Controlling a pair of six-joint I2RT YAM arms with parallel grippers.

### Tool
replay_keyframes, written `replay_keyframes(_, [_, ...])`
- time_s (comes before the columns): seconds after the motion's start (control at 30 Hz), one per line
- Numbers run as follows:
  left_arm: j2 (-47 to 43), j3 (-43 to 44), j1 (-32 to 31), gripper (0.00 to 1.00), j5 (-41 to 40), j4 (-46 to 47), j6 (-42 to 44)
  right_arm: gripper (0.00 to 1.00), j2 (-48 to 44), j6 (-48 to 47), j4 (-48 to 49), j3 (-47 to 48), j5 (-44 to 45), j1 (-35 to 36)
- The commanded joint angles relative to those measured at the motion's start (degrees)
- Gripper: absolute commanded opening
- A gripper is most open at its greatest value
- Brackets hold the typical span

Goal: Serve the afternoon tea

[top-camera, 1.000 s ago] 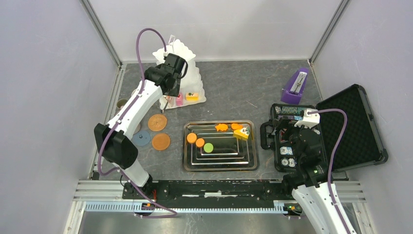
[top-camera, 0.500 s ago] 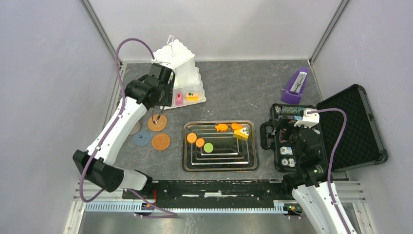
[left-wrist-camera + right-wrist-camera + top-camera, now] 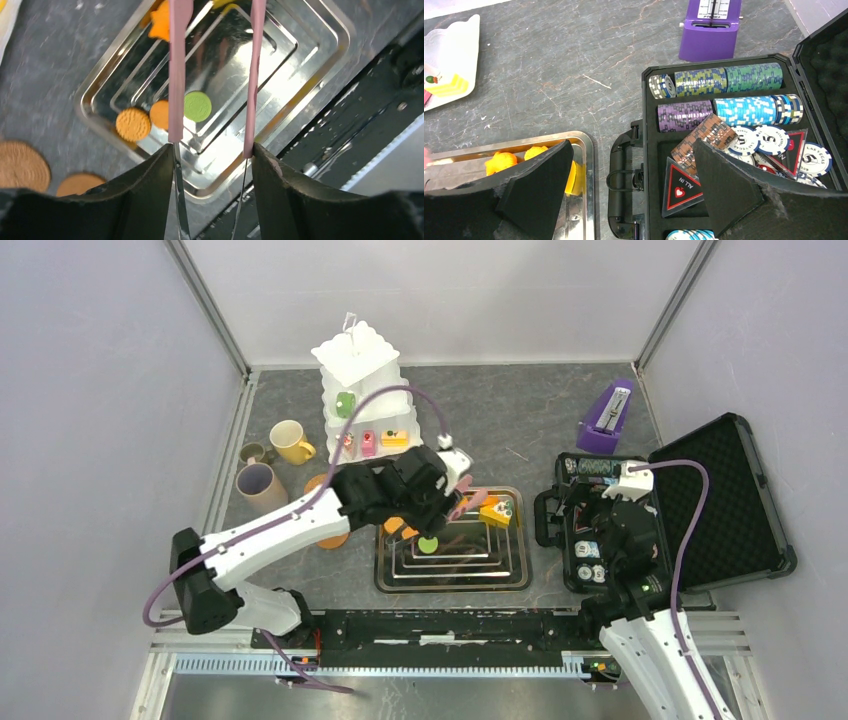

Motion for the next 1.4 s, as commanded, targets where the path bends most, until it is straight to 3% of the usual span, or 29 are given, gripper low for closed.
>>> replay_keyframes(0.0, [1.01, -6.11, -1.99, 0.62, 2.18, 15.55, 17.73, 0.98, -1.67, -0.76, 0.21, 0.57, 1.30, -0.09])
replay_keyframes(0.1, [4.14, -6.41, -2.01, 0.63, 1.32, 20.01, 24.24, 0.98, -2.77, -0.86, -1.57, 1.32, 2.00, -0.12])
replay_keyframes(0.33, [14.67, -1.52, -1.28, 0.64, 6.12, 19.22, 30.24, 0.98, -4.95, -0.69, -3.34, 1.61, 3.22, -0.07])
replay_keyframes(0.9, [22.19, 0.23, -0.20, 0.66, 7.94, 18.75, 30.88, 0.98, -5.14, -0.93, -3.55, 1.21, 3.43, -0.04])
replay_keyframes(1.13, [22.76, 0.13, -0.59, 0.60, 7.60, 19.44, 29.66, 0.98, -5.34, -0.54, -3.56, 0.85, 3.43, -0.09])
replay_keyframes(1.37, [22.27, -0.54, -1.58, 0.44, 5.05, 19.72, 29.34, 0.98, -5.34, -0.53, -3.67, 0.68, 3.60, -0.09])
